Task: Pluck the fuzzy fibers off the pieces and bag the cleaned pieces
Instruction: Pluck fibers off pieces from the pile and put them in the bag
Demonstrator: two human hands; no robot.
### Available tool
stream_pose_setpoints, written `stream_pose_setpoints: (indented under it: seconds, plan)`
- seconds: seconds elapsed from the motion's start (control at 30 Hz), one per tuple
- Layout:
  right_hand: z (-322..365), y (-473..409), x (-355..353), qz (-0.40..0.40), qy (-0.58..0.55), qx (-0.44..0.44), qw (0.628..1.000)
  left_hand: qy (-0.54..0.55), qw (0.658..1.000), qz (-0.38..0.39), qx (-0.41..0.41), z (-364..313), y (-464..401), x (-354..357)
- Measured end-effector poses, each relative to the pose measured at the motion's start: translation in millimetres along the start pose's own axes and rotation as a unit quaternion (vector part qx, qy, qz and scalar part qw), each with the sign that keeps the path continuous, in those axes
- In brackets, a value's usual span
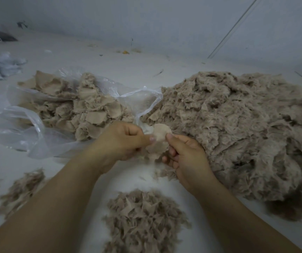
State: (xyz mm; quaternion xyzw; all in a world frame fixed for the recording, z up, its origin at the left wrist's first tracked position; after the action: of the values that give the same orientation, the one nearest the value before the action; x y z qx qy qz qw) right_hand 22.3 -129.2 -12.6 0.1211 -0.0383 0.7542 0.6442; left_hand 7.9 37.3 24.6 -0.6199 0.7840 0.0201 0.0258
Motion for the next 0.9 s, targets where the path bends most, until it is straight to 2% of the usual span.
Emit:
stream_pose_setpoints:
  seconds: [0.07, 0.2, 0.3, 0.5, 0.6, 0.73, 0.9]
  plan:
    - [1.1, 0.9, 0.2, 0.006, -0.003, -0.004, 1.000, 0.015, 0.996, -0.091, 0.001, 3.7, -4.4, 1.6]
    - [2.7, 1.8, 0.9, 0.001, -0.007, 0.001, 1.000, -0.014, 0.997, -0.063, -0.033, 10.5, -1.8, 20.7]
    - [3.6, 2.9, 0.5, 0.004, -0.011, 0.006, 1.000, 0.018, 0.997, -0.074, -0.035, 10.4, -2.3, 23.0]
    - [5.8, 7.8, 6.8, 0.050, 0.058, -0.025, 0.997, 0.005, 0.998, -0.047, -0.031, 10.8, -1.3, 24.7]
    - [4.3, 7.3, 4.0, 0.029, 0.030, -0.021, 0.999, 0.052, 0.996, -0.053, -0.051, 12.4, -2.3, 23.1]
    - [3.1, 8.3, 3.4, 0.029, 0.009, -0.013, 0.999, 0.077, 0.993, -0.001, -0.085, 15.5, -1.3, 25.6]
    - [0.3, 5.4, -0.4, -0.023, -0.021, 0.007, 0.999, 0.102, 0.991, -0.007, -0.083, 14.4, -4.6, 10.5]
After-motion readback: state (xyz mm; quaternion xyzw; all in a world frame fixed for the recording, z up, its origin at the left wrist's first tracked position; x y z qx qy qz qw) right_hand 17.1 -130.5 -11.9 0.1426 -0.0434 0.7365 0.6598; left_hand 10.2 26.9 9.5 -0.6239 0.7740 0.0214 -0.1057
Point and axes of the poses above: each hand's wrist, its own y-axis away from the middle knuckle, its own x-axis out of the palm, z = x × y, the point moved 4 cm from there along -y, towards the middle knuckle, and after that the axes turned 6 degrees about y, right-handed, at the moved point
